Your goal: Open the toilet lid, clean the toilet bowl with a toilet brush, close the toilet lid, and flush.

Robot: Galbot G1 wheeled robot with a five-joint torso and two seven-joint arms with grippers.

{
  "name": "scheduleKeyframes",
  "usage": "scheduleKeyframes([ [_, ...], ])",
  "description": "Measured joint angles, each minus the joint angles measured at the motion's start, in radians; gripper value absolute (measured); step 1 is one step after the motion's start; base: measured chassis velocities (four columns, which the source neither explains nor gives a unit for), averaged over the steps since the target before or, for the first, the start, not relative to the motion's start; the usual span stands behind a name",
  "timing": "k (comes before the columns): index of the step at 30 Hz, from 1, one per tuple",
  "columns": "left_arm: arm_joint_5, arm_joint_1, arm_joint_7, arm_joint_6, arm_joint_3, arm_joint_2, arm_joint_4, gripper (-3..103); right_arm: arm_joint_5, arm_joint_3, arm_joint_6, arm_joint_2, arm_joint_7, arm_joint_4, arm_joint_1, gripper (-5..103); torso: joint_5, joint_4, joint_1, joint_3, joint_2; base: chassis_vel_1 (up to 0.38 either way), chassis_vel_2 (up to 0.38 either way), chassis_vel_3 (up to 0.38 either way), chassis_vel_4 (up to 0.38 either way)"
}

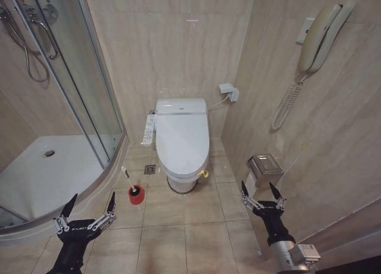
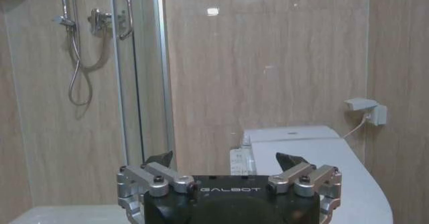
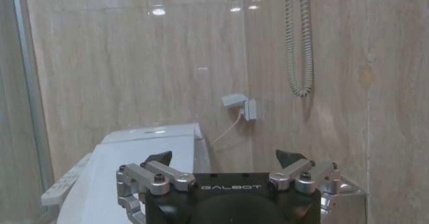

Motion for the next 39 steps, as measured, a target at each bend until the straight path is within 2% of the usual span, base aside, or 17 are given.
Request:
scheduleKeyframes([
  [14,0.000,0.000,0.000,0.000,0.000,0.000,0.000,100,-0.006,0.000,0.009,0.000,-0.019,-0.018,0.003,100,0.0000,0.0000,0.000,0.000,0.000,0.000,0.000,0.000,0.000],
  [19,0.000,0.000,0.000,0.000,0.000,0.000,0.000,100,0.011,0.008,0.039,-0.007,-0.056,-0.040,0.006,100,0.0000,0.0000,0.000,0.000,0.000,0.000,0.000,0.000,0.000],
  [26,0.000,0.000,0.000,0.000,0.000,0.000,0.000,100,0.052,0.006,0.044,-0.010,-0.050,-0.053,0.013,100,0.0001,0.0001,0.000,0.000,0.000,-0.034,0.024,0.039,-0.029],
  [33,0.000,0.000,0.000,0.000,0.000,0.000,0.000,100,0.061,0.007,0.043,-0.012,-0.048,-0.056,0.023,100,0.0001,-0.0001,0.000,0.000,0.000,-0.169,0.169,0.168,-0.164],
  [35,0.000,0.000,0.000,0.000,0.000,0.000,0.000,100,0.062,0.008,0.043,-0.015,-0.046,-0.060,0.025,100,0.0001,0.0005,0.000,0.000,0.000,-0.215,0.235,0.214,-0.222],
  [39,0.000,0.000,0.000,0.000,0.000,0.000,0.000,100,0.063,0.010,0.042,-0.016,-0.035,-0.062,0.029,100,-0.0002,-0.0004,0.000,0.000,0.000,-0.257,0.252,0.253,-0.256],
])
